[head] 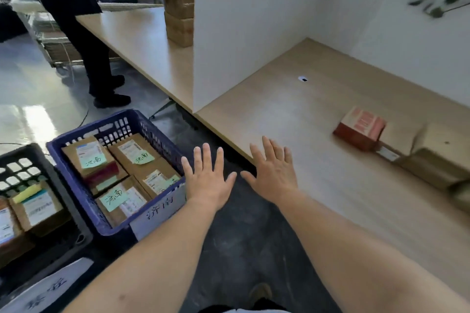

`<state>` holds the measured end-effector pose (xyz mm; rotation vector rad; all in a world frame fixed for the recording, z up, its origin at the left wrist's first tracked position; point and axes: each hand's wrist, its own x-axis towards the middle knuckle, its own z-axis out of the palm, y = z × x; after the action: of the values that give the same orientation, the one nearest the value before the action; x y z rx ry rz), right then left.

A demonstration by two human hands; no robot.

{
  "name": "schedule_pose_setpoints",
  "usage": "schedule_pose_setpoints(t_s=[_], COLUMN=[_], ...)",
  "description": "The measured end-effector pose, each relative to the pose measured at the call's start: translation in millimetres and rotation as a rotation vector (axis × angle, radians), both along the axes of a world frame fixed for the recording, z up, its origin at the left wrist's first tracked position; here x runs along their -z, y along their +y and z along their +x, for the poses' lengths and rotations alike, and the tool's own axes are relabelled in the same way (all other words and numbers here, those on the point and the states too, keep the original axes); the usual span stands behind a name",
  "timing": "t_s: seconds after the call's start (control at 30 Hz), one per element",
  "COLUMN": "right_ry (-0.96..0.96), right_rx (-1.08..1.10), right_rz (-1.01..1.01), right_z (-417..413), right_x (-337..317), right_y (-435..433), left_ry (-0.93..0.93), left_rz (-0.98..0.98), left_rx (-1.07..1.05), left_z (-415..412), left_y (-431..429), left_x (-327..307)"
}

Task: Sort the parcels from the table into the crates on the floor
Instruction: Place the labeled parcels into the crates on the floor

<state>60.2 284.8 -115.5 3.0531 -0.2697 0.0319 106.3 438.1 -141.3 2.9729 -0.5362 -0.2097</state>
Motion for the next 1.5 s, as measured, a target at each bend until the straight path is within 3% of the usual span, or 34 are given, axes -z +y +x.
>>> schedule_pose_setpoints(t_s=[0.4,0.87,1.3,1.5], right_ry=[-0.097,-0.133,-0.249,-0.335], right_rx=[0.307,0.636,0.958,1.217], right_rz=[-0.011,-0.009,-0.14,0.056], right_z=[-112,-296,-456,-494], right_x=[-24,-19,-60,-60], right_y=[-123,-321,-456,-479], left_ry=[-0.111,-0.143,-0.149,-0.068], left_rz=[0.037,0.063,-0.029,-0.096], left_rx=[0.288,0.628,0.863,0.974], left_z=[-63,-210,-333,-361], left_y=[-138,-363,-524,-573], left_x=[-36,-33,-58,-70])
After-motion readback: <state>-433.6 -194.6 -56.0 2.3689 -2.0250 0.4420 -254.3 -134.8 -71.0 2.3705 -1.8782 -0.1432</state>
